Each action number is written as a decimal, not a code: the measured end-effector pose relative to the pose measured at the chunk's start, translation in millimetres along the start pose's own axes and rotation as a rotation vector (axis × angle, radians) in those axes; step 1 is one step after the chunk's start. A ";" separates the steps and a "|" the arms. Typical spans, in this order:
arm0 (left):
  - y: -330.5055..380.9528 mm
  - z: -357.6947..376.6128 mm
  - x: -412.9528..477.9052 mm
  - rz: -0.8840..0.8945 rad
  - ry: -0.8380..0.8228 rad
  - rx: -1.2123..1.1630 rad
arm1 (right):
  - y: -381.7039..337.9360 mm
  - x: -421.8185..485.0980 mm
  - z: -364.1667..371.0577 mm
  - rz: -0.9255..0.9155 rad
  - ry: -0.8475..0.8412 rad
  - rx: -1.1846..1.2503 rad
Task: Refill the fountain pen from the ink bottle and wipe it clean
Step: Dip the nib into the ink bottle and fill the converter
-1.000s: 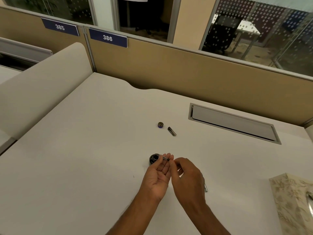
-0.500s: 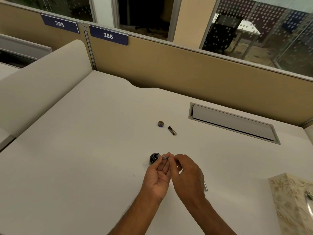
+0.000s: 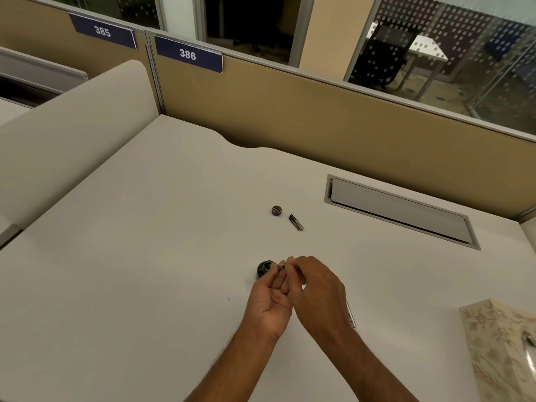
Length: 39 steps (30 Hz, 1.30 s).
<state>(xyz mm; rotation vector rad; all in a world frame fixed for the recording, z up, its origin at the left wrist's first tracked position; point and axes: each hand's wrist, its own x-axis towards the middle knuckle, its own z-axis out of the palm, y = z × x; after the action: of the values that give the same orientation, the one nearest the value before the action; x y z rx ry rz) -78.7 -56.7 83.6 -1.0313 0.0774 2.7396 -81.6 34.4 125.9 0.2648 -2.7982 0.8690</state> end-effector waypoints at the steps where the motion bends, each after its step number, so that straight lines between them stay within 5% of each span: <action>1: 0.1 -0.3 0.7 0.001 0.011 -0.003 | -0.4 0.6 0.1 -0.012 0.004 -0.006; 39: 5.5 9.3 -5.5 -0.031 0.049 -0.022 | -9.2 10.0 12.5 -0.027 0.016 -0.135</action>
<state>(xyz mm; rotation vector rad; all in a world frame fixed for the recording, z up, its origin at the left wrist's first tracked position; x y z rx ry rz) -81.9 -61.8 94.1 -1.0968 0.0386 2.6935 -90.9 18.7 123.2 0.2727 -2.8154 0.6699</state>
